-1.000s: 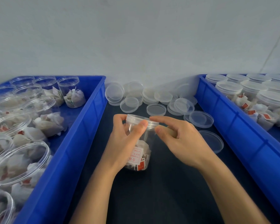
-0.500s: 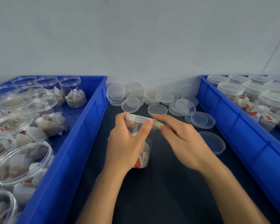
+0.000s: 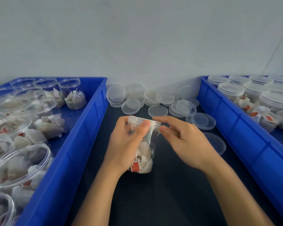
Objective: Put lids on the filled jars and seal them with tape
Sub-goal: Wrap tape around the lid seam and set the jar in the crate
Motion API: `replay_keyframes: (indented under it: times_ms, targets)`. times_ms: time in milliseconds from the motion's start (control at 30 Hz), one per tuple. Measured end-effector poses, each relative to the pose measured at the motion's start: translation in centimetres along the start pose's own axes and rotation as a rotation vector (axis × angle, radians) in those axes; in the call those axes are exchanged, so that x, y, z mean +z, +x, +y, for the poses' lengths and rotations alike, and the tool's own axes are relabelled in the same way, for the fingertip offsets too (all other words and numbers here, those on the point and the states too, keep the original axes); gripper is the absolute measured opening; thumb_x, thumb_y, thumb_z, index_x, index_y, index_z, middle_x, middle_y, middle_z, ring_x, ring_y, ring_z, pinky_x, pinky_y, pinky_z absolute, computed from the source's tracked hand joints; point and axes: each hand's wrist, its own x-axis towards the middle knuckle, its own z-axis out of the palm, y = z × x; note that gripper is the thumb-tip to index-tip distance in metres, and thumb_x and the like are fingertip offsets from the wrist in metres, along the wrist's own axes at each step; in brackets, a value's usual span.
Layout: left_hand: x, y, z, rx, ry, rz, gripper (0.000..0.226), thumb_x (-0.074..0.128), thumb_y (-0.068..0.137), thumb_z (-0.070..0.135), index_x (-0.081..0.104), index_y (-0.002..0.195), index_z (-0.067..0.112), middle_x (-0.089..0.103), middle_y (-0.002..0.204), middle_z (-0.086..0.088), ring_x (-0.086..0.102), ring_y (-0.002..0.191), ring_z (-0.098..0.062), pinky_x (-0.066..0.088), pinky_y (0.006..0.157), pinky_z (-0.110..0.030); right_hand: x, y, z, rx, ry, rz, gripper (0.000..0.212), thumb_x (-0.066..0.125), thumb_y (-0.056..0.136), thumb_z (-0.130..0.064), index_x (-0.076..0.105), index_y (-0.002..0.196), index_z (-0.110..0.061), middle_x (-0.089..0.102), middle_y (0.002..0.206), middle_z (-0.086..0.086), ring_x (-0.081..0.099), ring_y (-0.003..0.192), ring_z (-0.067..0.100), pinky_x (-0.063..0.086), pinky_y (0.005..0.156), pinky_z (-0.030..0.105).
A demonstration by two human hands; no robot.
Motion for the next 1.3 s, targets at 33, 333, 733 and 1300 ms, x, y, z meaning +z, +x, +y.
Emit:
replay_keyframes:
  times_ms: [33, 333, 733, 1300]
  targets:
    - [-0.1, 0.0, 0.0, 0.006, -0.013, -0.013, 0.059, 0.067, 0.074, 0.074, 0.063, 0.115, 0.033, 0.074, 0.106, 0.022, 0.072, 0.1, 0.001, 0.059, 0.075, -0.022, 0.0, 0.0, -0.1, -0.002, 0.003, -0.001, 0.032, 0.048, 0.109, -0.042, 0.054, 0.137, -0.057, 0.056, 0.061, -0.015, 0.055, 0.064, 0.005, 0.036, 0.063, 0.024]
    - [-0.3, 0.1, -0.3, 0.003, -0.117, -0.119, 0.065, 0.065, 0.079, 0.072, 0.059, 0.126, 0.028, 0.073, 0.107, 0.018, 0.075, 0.103, -0.008, 0.059, 0.075, -0.018, -0.2, -0.2, -0.7, 0.001, 0.044, -0.02, 0.031, 0.048, 0.106, -0.047, 0.056, 0.133, -0.06, 0.059, 0.062, -0.02, 0.058, 0.067, 0.005, 0.051, 0.074, 0.034]
    - [1.3, -0.7, -0.5, 0.119, 0.202, 0.175, 0.042, 0.057, 0.084, 0.079, 0.048, 0.113, 0.05, 0.066, 0.112, 0.031, 0.069, 0.098, 0.006, 0.057, 0.084, -0.032, 0.9, -0.4, -1.5, 0.015, -0.116, 0.061, 0.039, 0.039, 0.105, -0.058, 0.048, 0.144, -0.058, 0.056, 0.066, -0.038, 0.054, 0.067, 0.006, 0.051, 0.076, 0.037]
    - [0.5, -0.1, -0.6, 0.033, -0.041, 0.033, 0.06, 0.072, 0.075, 0.072, 0.056, 0.119, 0.034, 0.075, 0.111, 0.02, 0.074, 0.101, -0.003, 0.057, 0.084, -0.029, -0.4, 0.1, 0.4, 0.005, 0.066, -0.028, 0.034, 0.048, 0.106, -0.051, 0.051, 0.139, -0.06, 0.059, 0.067, -0.015, 0.056, 0.064, 0.004, 0.039, 0.065, 0.026]
